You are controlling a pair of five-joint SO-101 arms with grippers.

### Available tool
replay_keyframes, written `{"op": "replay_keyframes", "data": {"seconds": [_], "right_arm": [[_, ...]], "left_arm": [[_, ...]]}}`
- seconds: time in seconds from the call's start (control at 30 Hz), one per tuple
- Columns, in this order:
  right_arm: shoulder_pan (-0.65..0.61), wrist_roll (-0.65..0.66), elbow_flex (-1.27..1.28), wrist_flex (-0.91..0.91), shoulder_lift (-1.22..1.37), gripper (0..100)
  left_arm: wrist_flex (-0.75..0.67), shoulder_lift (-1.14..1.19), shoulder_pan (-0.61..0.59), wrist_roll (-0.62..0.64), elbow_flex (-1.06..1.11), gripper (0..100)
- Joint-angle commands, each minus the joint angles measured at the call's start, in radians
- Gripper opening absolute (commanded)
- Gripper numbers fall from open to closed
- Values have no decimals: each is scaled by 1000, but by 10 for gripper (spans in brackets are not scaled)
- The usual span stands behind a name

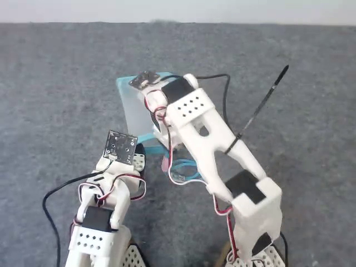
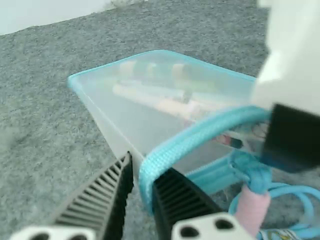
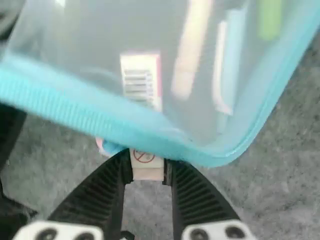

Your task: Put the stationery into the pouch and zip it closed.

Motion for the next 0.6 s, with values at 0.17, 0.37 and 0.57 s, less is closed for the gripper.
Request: {"op": "replay_keyframes", "data": {"seconds": [0.17,0.37,0.57], "right_arm": [[-7,-94,-310,-5,99,23],[-7,-95,-354,4,99,213],[-7,-91,-361,42,19,210]], "left_arm": [[14,-14,87,-18,-30,9],[12,-15,84,-18,-30,9],[11,-15,2,-14,-48,9]]}}
